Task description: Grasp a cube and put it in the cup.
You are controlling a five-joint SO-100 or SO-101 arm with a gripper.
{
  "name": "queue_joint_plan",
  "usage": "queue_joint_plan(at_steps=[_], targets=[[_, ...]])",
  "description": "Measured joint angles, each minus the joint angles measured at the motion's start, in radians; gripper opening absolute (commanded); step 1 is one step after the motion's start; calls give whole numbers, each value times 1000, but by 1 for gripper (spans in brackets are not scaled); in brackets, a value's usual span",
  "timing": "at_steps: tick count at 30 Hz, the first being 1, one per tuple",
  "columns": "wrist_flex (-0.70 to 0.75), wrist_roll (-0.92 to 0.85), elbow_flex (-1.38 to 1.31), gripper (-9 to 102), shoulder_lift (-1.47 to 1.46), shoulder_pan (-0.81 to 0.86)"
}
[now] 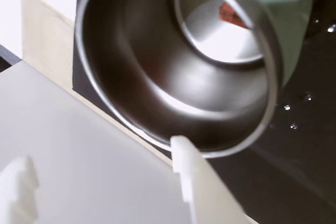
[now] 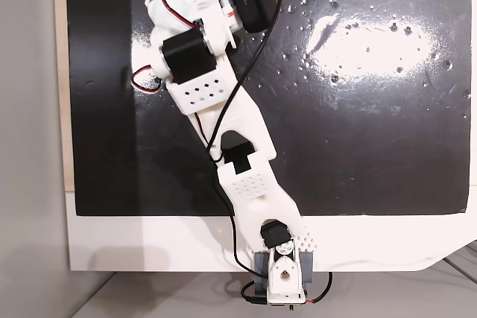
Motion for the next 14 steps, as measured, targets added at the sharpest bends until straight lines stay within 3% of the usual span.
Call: queue_joint_plan(at_steps=[14], targets=[[0,-23,0,26,0,-2]])
